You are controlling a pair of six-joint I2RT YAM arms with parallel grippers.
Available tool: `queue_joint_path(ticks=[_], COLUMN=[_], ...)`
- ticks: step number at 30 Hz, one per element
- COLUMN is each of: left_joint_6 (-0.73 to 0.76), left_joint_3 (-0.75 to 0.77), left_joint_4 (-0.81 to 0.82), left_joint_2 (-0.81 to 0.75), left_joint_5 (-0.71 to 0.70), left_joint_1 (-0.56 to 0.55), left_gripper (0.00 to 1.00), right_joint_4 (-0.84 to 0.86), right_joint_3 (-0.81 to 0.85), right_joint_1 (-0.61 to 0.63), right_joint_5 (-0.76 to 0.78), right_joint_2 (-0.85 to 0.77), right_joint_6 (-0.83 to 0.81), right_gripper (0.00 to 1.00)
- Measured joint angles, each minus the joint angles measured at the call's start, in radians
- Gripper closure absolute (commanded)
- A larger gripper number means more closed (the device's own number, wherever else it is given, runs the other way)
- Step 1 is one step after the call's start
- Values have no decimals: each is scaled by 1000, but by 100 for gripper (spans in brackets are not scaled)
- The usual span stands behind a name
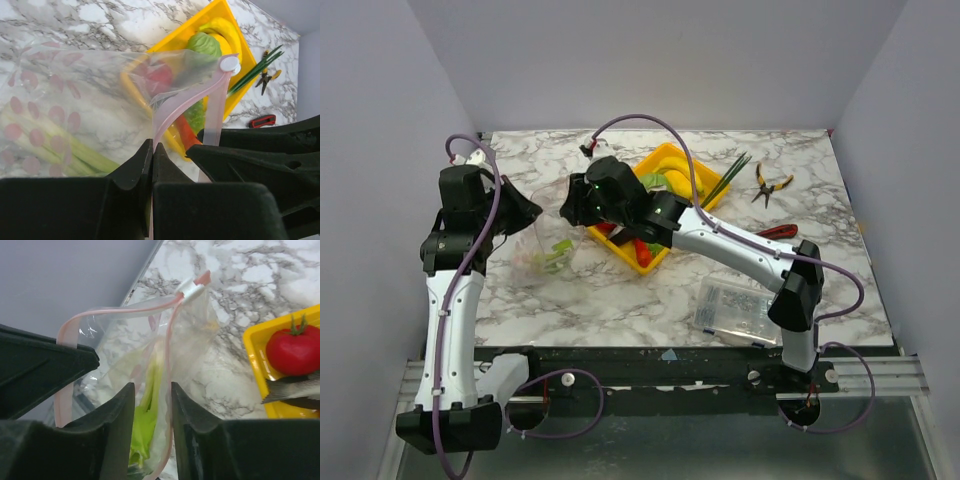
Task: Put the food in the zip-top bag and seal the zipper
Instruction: Place the fake vegetable in the zipper food storage bag, then pick up the fake fish from the bin.
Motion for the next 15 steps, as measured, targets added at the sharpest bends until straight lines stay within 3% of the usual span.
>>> queue_joint_path(ticks=[6, 10, 15], left_joint_6=[-2, -5, -4], left_joint_3=[-1, -11, -21], left_joint_4=[51, 80, 113], left_joint_2=[33, 39, 38], left_joint_5=[34, 35, 33], left_joint_1=[-10, -10, -10], left_gripper=[100, 100, 100], right_joint_4=[-95, -120, -108], right_joint_3=[79, 43, -183], right_joint_1=[0, -12, -68], right_joint_5=[109, 183, 248], right_joint_2=[0, -37, -208], right_joint_6=[-64, -106, -126], right_gripper=[33, 29, 26])
